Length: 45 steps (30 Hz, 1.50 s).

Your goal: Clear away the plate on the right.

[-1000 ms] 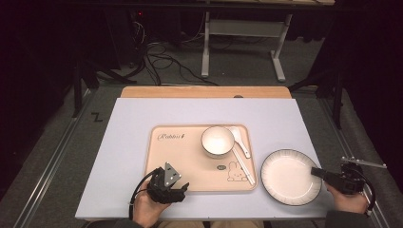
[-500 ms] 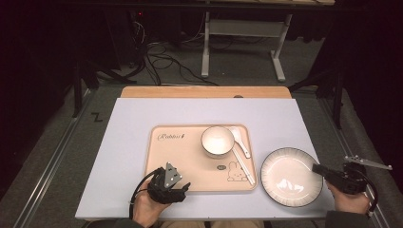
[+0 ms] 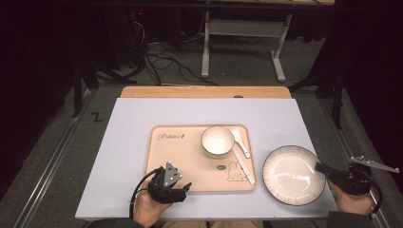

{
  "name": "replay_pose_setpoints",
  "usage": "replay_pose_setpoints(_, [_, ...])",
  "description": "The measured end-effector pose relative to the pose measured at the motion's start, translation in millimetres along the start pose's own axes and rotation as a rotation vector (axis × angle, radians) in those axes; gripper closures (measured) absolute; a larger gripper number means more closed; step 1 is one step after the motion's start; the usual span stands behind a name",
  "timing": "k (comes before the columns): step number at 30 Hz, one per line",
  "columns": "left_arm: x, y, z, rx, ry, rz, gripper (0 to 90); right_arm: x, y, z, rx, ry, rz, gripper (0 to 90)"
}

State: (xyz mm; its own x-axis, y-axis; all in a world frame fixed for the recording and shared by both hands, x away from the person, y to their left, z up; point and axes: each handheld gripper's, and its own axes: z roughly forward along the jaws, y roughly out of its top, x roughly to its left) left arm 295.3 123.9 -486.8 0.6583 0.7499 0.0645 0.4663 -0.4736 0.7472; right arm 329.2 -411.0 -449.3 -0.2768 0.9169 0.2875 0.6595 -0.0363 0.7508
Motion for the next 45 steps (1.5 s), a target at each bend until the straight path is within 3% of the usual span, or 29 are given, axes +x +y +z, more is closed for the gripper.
replay_pose_setpoints(6, [-2.2,2.2,1.8,-0.003,-0.013,-0.005,32.5,3.6,1.0,-2.7,-0.013,0.000,-0.006,85.8])
replay_pose_setpoints(19, [-3.0,7.7,2.0,-0.063,-0.063,-0.007,33.1,19.7,8.5,-5.6,-0.030,0.024,-0.057,85.8])
replay_pose_setpoints(35, [-6.0,17.4,9.3,-0.051,-0.084,-0.010,35.2,37.4,15.5,-4.1,-0.042,0.075,-0.099,85.8])
replay_pose_setpoints(45, [-10.5,24.0,10.3,-0.066,-0.110,-0.011,35.2,66.0,21.6,3.7,-0.025,0.136,-0.163,85.9])
